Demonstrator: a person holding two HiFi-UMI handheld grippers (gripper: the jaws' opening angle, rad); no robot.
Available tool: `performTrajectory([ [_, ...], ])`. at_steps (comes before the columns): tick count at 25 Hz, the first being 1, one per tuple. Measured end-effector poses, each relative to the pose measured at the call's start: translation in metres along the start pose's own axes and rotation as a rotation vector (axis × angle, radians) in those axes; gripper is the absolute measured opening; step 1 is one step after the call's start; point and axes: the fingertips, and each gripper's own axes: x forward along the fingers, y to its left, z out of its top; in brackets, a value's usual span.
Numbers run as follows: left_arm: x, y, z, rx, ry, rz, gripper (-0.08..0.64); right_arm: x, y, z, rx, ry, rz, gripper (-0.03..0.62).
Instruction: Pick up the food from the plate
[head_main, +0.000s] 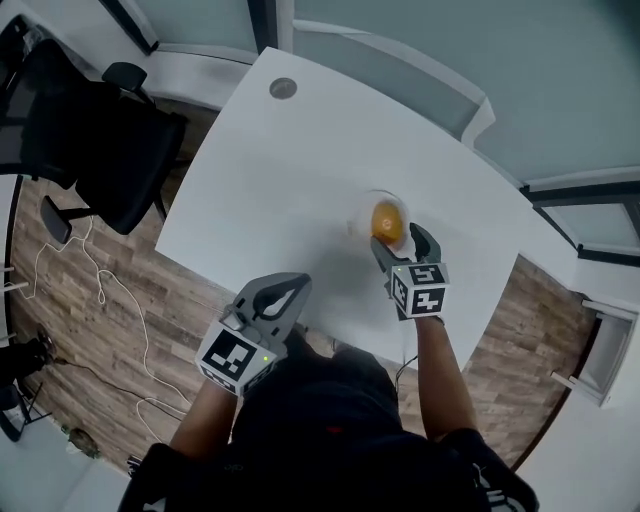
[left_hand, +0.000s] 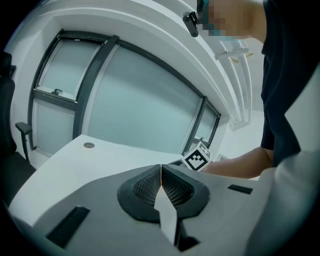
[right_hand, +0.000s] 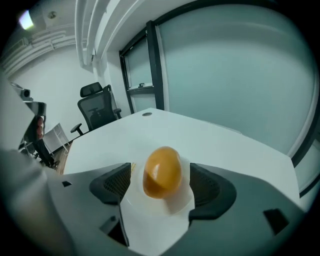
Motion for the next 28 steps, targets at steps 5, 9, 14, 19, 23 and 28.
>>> performTrajectory([
  [5, -0.008, 0.012, -0.012, -0.053, 0.033, 0.036, 0.023, 0.036, -0.007, -0.016, 0.002, 0.046, -0.031, 0.363],
  [9, -0.016, 0.02, -0.016, -0.052, 0.026, 0.057, 0.023, 0.046, -0.007, -0.013, -0.063, 0.042, -0.063, 0.36],
  [14, -0.017, 0.017, -0.009, -0.051, 0.007, 0.059, 0.023, 0.027, -0.002, 0.007, -0.084, -0.028, -0.079, 0.353],
  [19, -0.013, -0.01, 0.002, -0.008, -0.027, 0.028, 0.023, -0.023, 0.001, 0.029, -0.119, -0.144, -0.064, 0.351],
  [23, -0.012, -0.037, 0.024, 0.04, -0.059, 0.01, 0.023, -0.079, -0.001, 0.056, -0.136, -0.261, -0.072, 0.35],
  [28, -0.01, -0.069, 0.049, 0.052, -0.106, -0.01, 0.023, -0.143, 0.005, 0.091, -0.147, -0.386, -0.071, 0.351],
])
